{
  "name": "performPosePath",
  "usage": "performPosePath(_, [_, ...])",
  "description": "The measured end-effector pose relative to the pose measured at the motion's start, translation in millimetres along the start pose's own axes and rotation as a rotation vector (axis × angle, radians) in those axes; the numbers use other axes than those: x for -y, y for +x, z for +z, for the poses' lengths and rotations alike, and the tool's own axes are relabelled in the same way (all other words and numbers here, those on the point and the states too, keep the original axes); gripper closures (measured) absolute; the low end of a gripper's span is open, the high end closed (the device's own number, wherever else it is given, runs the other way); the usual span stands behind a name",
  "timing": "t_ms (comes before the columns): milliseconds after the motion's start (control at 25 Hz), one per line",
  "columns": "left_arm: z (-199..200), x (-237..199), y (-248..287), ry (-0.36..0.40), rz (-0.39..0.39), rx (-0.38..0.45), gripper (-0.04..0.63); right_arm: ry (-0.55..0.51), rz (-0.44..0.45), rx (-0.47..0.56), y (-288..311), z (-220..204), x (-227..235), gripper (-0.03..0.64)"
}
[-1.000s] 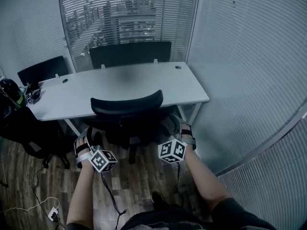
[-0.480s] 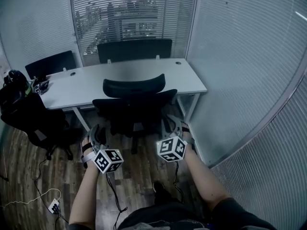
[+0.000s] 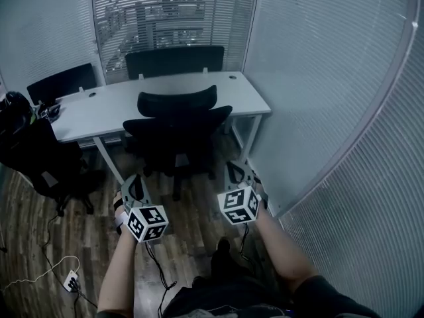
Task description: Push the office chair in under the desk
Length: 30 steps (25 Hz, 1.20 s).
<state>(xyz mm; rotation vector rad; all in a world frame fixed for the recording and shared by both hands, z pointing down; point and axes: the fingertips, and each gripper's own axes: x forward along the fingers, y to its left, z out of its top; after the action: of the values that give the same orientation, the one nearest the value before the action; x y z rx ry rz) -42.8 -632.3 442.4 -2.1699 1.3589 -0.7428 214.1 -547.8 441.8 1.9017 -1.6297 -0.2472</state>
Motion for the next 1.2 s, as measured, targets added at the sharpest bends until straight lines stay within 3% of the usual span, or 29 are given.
performPosePath(280, [-7.2, 24.3, -27.9, -0.009, -0.045, -0.023, 0.581, 0.001, 0.024, -0.021, -34.9, -16.6, -9.8, 0.592])
performPosePath(760, [27.3, 70.0, -89.9, -0.163, -0.027, -0.090, 0.581, 0.072, 0.129, 0.012, -87.6, -41.9, 13.1, 0.594])
performPosePath(1200, [68.5, 120.2, -189.5, -0.288, -0.020, -0.067, 0.581, 0.166, 0.215, 0.102, -187.4, -51.5, 25.7, 0.594])
